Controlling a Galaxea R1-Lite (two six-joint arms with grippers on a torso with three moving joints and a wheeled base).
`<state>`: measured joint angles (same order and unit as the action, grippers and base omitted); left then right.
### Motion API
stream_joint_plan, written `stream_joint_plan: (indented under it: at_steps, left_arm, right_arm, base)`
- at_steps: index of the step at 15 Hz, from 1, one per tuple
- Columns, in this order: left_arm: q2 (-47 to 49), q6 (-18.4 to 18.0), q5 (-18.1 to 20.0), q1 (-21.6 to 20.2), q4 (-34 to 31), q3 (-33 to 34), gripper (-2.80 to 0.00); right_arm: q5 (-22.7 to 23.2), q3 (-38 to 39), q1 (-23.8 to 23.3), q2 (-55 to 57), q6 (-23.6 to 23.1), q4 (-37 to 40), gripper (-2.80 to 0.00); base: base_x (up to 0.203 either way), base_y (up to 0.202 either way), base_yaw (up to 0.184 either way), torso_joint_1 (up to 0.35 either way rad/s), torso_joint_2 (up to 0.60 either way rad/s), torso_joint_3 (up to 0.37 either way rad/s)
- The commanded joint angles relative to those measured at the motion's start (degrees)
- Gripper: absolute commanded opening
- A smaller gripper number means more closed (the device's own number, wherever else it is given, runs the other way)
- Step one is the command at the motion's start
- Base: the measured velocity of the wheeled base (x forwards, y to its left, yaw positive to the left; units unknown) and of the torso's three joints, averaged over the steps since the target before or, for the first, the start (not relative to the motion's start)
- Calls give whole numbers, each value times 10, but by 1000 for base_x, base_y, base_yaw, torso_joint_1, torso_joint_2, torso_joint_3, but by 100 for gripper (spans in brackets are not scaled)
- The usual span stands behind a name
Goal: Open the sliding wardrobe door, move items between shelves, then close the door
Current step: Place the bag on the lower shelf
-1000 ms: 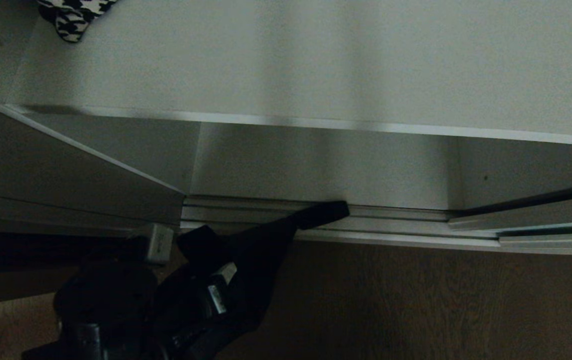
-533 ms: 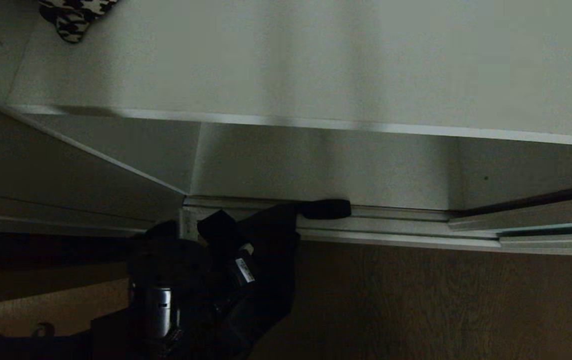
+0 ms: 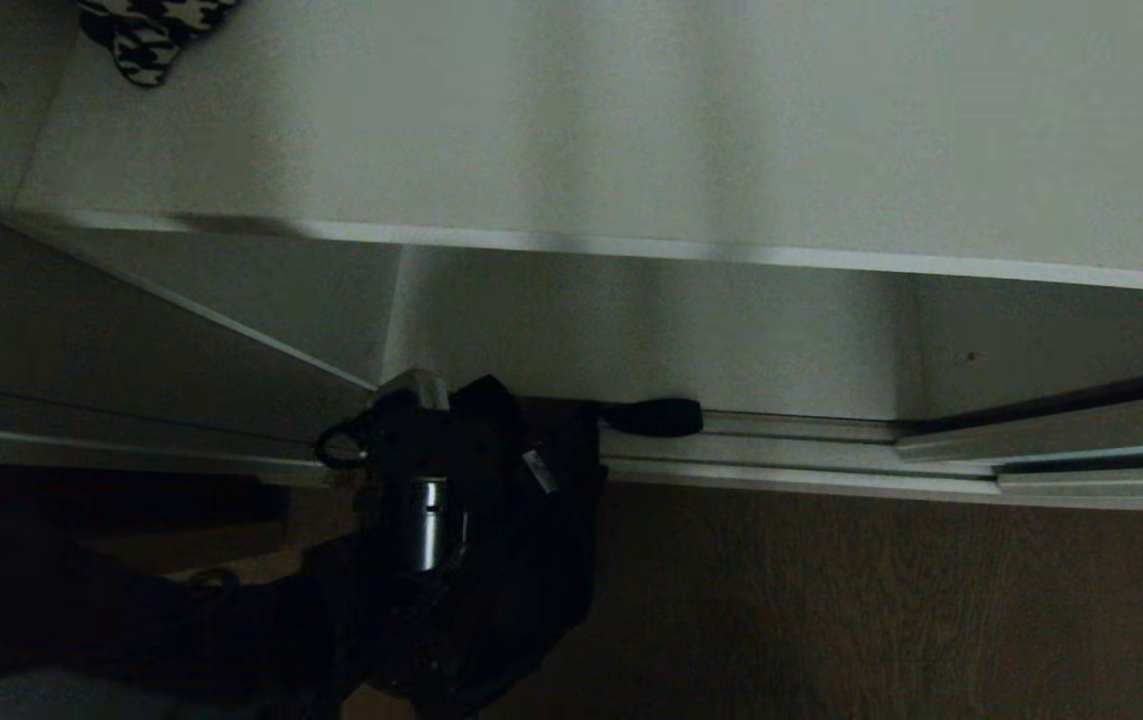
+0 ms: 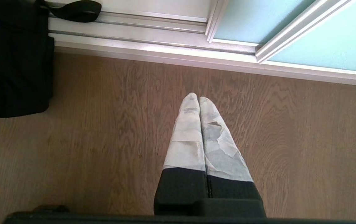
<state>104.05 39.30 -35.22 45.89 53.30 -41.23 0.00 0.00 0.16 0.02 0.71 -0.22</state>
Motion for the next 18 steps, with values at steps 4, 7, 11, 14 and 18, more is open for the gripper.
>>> stream_joint_plan:
  at_steps: [4, 7, 11, 14, 18]
  left_arm:
    - [120, 21, 7, -76, -3, -118, -280]
    - [131, 18, 13, -79, -6, -172, -280]
    - [152, 11, 12, -83, -33, -270, -280]
    - [210, 1, 12, -102, -43, -349, -280]
    - [260, -43, 13, -125, -44, -476, -280]
  right_arm:
    - [0, 0, 0, -1, 0, 0, -280]
    - [0, 0, 0, -1, 0, 0, -280]
    - [0, 0, 0, -1, -1, 0, -280]
    - [0, 0, 0, -1, 0, 0, -280]
    - [0, 0, 0, -1, 0, 0, -280]
  base:
    - [0, 0, 0, 0, 0, 0]
    - [0, 0, 0, 0, 0, 0]
    - [0, 0, 0, 0, 0, 0]
    - [0, 0, 0, 0, 0, 0]
    - [0, 0, 0, 0, 0, 0]
